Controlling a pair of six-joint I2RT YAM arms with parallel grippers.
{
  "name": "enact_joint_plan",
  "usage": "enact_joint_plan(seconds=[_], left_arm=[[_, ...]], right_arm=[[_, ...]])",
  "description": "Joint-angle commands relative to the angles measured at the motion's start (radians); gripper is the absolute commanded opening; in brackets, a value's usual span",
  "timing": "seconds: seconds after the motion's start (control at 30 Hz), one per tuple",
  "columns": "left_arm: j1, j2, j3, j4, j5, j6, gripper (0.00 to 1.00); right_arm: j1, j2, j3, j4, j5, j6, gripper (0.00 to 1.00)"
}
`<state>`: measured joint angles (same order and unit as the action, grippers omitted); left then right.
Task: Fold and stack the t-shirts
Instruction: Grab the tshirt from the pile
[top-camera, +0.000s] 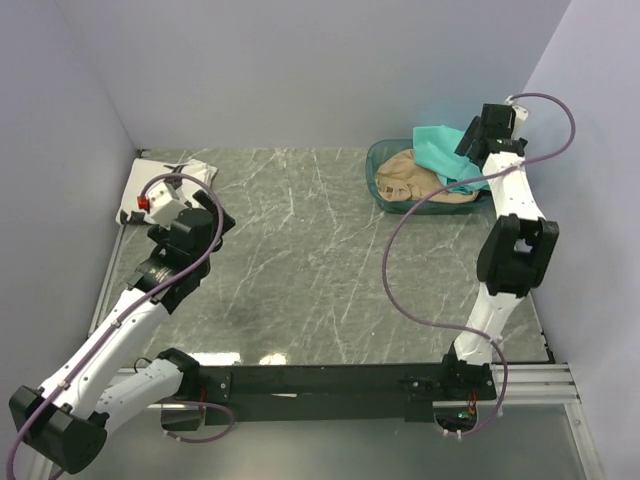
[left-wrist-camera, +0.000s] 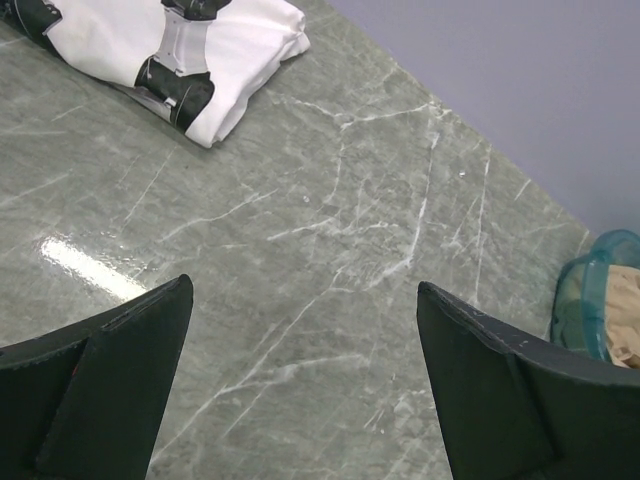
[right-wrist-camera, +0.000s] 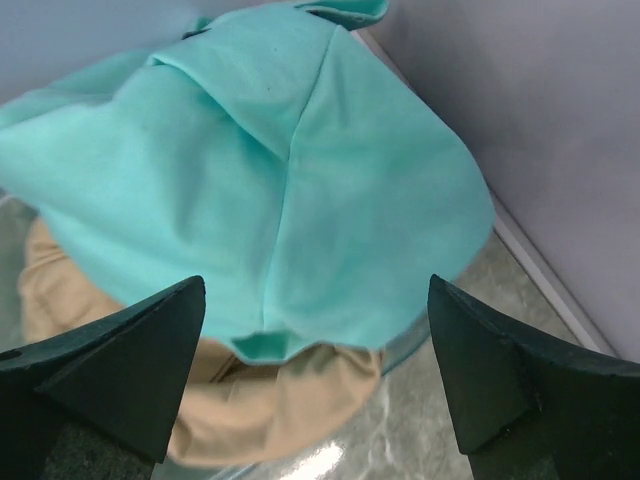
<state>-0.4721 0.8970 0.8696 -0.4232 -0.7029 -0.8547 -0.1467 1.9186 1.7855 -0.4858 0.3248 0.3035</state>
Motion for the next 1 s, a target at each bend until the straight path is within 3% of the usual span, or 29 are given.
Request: enact_joint_plan(seconds=[0.0, 0.27, 0.37, 0.4, 0.43, 0.47, 0.5, 0.6, 0.97], left_arm=[[0.0, 0.025, 0.016, 0.041, -0.024, 0.023, 0.99], [0.001, 0.095, 0.035, 0.047, -0.035, 0.023, 0.99], [0.001, 0.115, 0.045, 0.037, -0.04, 0.019, 0.99], [0.001, 0.118, 0.048, 0.037, -0.038, 0.017, 1.0], [0.001, 0.121, 0.049, 0.031, -0.043, 0.014, 0.99], [0.001, 0.122, 0.049, 0.031, -0.044, 0.014, 0.99], [0.001, 0.122, 0.049, 0.028, -0.046, 0.013, 0.99], [0.001, 0.111, 0.046, 0.034, -0.047, 0.016, 0.99], [0.003, 0.026, 0.028, 0.014, -0.05, 0.005, 0.99]], right_arm=[[-0.004, 0.088, 0.169, -0.088, 0.016, -0.061, 0.97], [-0.007, 0.192, 0.163, -0.066, -0.115, -0.073, 0.89], [-0.008, 0.22, 0.176, -0.079, -0.136, -0.07, 0.82], [-0.008, 0.223, 0.181, -0.08, -0.141, -0.072, 0.74], [-0.011, 0.23, 0.189, -0.082, -0.159, -0.076, 0.5], [-0.011, 0.23, 0.195, -0.086, -0.162, -0.076, 0.49], [-0.011, 0.23, 0.201, -0.092, -0.161, -0.072, 0.3], [-0.013, 0.202, 0.207, -0.093, -0.159, -0.069, 0.01], [-0.01, -0.027, 0.134, -0.033, -0.236, -0.09, 0.0]])
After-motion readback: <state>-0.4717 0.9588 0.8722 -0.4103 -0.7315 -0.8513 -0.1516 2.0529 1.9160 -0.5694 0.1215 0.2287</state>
